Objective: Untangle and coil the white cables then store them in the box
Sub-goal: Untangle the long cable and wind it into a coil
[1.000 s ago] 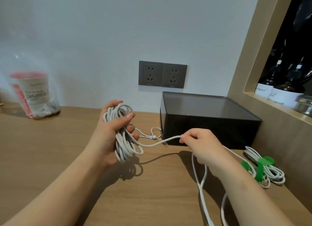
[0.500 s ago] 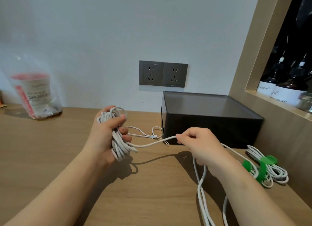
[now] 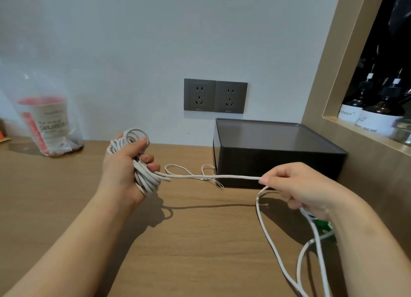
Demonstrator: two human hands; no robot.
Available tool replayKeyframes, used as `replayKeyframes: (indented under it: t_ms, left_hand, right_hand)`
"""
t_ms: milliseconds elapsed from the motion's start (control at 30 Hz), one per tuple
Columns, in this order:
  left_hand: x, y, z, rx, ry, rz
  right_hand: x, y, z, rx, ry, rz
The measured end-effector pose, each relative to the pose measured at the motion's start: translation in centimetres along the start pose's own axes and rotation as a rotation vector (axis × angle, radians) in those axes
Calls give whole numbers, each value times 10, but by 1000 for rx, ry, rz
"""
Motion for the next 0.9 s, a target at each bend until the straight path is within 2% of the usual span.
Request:
replayKeyframes:
  t_ms: [133, 233, 367, 533, 600, 767, 833, 900]
  left_hand:
    - [-5, -5, 5, 10, 28, 13]
    - [-12, -10, 12, 20, 96, 24]
    - [-17, -17, 12, 1, 187, 27]
    - [-33, -31, 20, 17, 308, 147]
    - [-37, -35, 24, 47, 363, 198]
    - [-44, -44, 33, 69, 556, 292]
    - [-44, -45, 35, 55, 608, 308]
    - [-44, -46, 36, 42, 675, 322]
  right_hand:
    - [4, 0, 13, 161, -211, -322]
    - [-4, 1, 22, 270, -274, -422]
    - [-10, 3, 23, 290, -137, -381]
    - [-19, 3, 25, 316, -110, -241]
    - [-24, 1, 28, 348, -188, -179]
    - [-44, -2, 38, 444, -613, -101]
    - [-51, -5, 43, 498, -610, -46]
    - [-56, -7, 47, 543, -509, 34]
Point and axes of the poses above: each hand's wrist, its own y-axis towards the middle knuckle, its own x-axis out of the back of the hand, z = x × y, the point moved 4 cm from there along y, towards the middle knuckle, and after that the axes turned 6 degrees about x, right-handed, at the moved point
